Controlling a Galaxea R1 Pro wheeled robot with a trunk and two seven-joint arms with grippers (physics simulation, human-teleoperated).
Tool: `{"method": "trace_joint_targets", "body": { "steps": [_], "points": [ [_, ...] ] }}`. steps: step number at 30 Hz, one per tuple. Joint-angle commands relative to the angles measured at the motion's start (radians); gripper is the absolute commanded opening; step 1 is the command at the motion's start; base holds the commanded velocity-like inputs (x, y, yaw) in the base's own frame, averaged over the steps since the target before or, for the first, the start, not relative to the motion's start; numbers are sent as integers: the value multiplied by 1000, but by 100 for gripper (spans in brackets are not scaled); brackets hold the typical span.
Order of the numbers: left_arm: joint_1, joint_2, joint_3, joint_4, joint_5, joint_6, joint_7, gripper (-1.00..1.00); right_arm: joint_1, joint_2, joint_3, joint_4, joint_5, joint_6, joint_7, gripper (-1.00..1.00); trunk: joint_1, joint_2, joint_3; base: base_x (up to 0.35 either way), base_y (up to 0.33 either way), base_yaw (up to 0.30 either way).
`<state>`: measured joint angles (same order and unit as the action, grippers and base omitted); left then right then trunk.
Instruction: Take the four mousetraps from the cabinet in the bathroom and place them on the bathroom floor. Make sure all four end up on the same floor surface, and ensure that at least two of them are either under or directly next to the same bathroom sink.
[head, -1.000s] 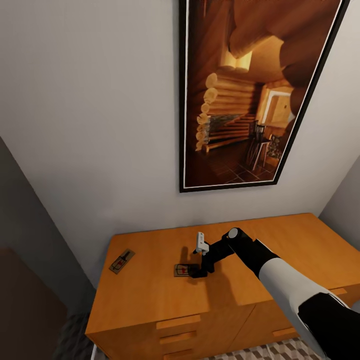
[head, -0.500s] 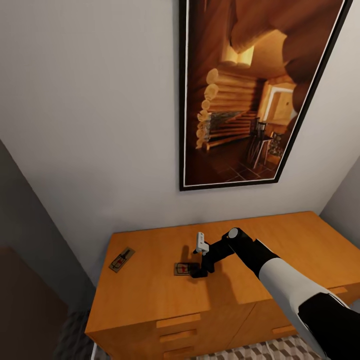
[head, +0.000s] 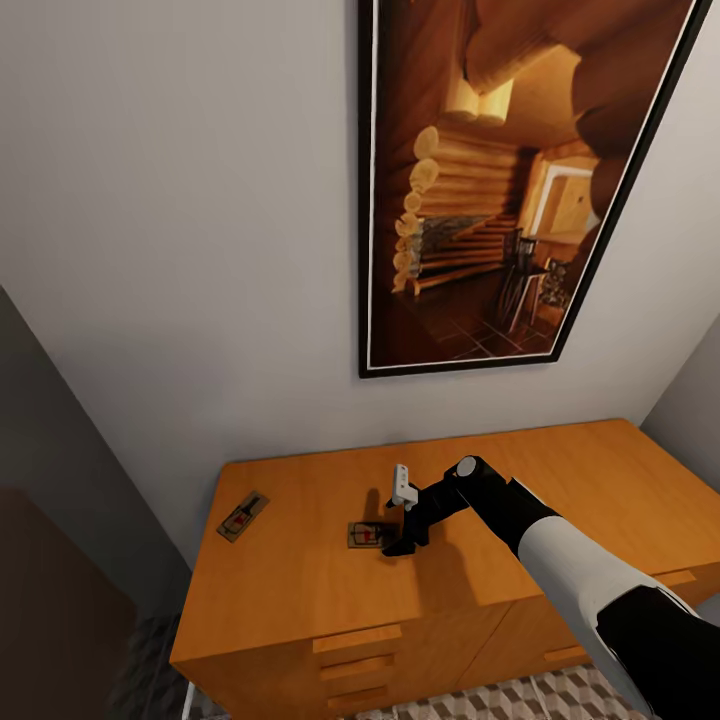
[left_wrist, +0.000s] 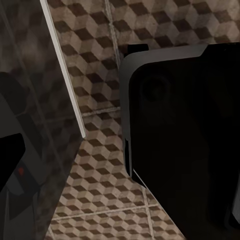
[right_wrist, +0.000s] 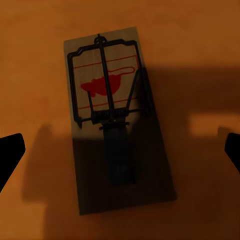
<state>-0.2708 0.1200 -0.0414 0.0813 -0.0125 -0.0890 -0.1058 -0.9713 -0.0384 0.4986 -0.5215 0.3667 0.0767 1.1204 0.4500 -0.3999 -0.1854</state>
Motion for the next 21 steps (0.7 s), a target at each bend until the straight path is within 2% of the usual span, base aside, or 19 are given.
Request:
{"method": "trace_joint_targets", "body": {
  "steps": [1,21],
  "points": [
    [0,0,0,0,0,0,0,100,0,0,0,0,0,0,0,100,0,0,-1,0,0,0],
    [0,0,0,0,0,-1,0,100,0,-1,0,0,0,0,-1,100,0,0,-24,0,0,0]
  ]
}}
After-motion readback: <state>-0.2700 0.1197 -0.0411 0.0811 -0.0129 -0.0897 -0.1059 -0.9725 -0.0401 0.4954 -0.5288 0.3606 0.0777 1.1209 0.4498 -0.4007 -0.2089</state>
